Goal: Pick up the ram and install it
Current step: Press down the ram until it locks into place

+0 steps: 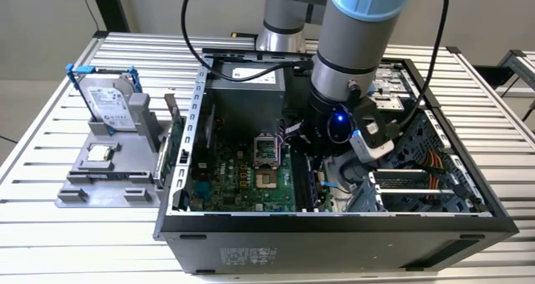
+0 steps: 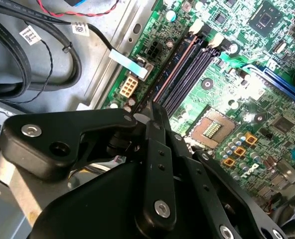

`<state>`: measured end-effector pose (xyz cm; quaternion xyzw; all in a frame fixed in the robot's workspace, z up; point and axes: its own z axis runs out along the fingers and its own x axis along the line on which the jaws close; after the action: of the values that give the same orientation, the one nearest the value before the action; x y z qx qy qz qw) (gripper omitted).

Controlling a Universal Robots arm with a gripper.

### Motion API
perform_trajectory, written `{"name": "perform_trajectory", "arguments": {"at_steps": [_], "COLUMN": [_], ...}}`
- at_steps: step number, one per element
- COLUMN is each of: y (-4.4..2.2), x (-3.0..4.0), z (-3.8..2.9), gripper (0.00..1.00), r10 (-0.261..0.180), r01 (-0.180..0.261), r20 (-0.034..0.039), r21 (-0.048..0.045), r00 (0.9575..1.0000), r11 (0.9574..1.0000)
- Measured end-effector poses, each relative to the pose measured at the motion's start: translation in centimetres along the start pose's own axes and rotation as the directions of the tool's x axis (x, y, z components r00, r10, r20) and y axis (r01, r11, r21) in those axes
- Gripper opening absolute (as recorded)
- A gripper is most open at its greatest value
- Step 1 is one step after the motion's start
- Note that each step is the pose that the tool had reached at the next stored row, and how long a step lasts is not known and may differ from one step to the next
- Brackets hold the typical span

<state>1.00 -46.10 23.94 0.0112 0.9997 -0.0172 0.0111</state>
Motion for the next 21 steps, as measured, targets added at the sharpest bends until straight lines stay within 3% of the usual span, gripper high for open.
{"name": "perform_trajectory", "arguments": {"at_steps": [15,21], "y": [-0.02,-0.02], "x": [-0.01,-0.02], "z": [-0.47,-0.58], "gripper": [0.0,0.0], "r10": [0.0,-0.054], "r01": [0.0,0.054], "r20": [0.0,0.0019], "r21": [-0.0001,-0.0012], "r00": [1.0,0.9986], "r11": [1.0,0.9986]}}
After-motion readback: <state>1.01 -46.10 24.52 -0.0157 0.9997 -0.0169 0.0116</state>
